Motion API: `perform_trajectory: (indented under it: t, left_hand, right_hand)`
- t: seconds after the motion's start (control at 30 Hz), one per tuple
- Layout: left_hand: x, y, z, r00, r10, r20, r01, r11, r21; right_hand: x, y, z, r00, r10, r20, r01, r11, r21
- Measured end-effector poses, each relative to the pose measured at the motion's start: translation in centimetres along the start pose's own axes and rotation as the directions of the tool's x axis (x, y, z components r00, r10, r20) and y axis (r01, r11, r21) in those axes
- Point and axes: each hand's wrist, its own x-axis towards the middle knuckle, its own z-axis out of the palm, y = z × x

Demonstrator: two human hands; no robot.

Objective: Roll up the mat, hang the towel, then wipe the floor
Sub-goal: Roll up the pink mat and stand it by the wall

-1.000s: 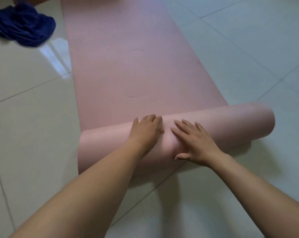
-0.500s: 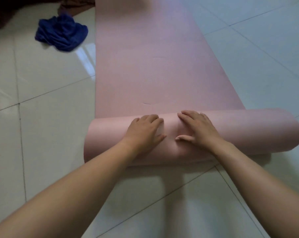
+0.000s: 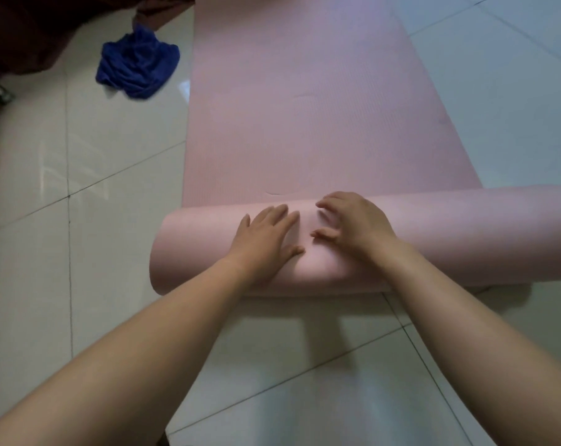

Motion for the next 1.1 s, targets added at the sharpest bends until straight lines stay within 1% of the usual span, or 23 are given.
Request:
perform_trajectory:
  t: [0.1,0.17,0.27,0.47,0.57,0.63,0.7,0.8,0.9,1.0,1.1]
  left_hand:
    - [0.8,-0.4,1.0,1.0,0.022,-0.005,-0.022,1.0,-0.003]
    - [1.6,-0.6,1.2,0.999,0.047,0.008,-0.047,0.999,-0.006]
    - [3.1,-1.0,0.9,0.993,0.11,0.034,-0.11,0.994,0.006]
    - [6.3,-0.8,-1.1,0.954,0.245,0.175,-0.257,0.965,0.051]
    - [7.5,-0.1,-2.5,0.943,0.25,0.218,-0.258,0.966,0.007]
    - [7.7,-0.6,-2.7,0.947,0.25,0.202,-0.25,0.968,-0.026]
    - [7.4,-1.8,-2.3,0.95,0.281,0.133,-0.274,0.959,-0.07]
    - [6.6,-3.3,-1.9,0.949,0.314,-0.005,-0.313,0.944,-0.109]
    - [6.4,-3.8,-2.9,0.948,0.302,-0.099,-0.314,0.94,-0.135]
    - [6.1,-4.0,-3.9,0.942,0.306,-0.138,-0.323,0.937,-0.129]
    - [5.9,-4.1,-4.6,0.935,0.32,-0.155,-0.333,0.941,-0.061]
  right_hand:
    - [-0.7,0.4,0.5,0.999,-0.041,0.014,0.041,0.997,-0.062]
    - [-1.6,0.2,0.3,0.995,-0.041,0.087,0.053,0.989,-0.141]
    - [-3.3,-0.2,0.1,0.979,0.008,0.202,0.041,0.971,-0.236]
    - [-5.0,-1.1,0.3,0.965,0.054,0.257,0.023,0.957,-0.289]
    - [-5.2,-1.6,-0.3,0.966,0.139,0.218,-0.072,0.954,-0.292]
    - [-4.9,-1.5,-0.1,0.976,0.143,0.161,-0.091,0.952,-0.291]
    - [-4.6,-1.4,0.4,0.984,0.127,0.128,-0.079,0.942,-0.327]
    - [-4.5,-1.2,1.0,0.991,0.129,0.026,-0.112,0.93,-0.351]
    - [-3.5,-1.6,0.6,0.982,0.165,-0.096,-0.187,0.935,-0.3]
    - [-1.9,-1.5,0.3,0.976,0.172,-0.135,-0.204,0.937,-0.282]
    - [0.0,-0.9,-0.3,0.975,0.182,-0.13,-0.21,0.944,-0.256]
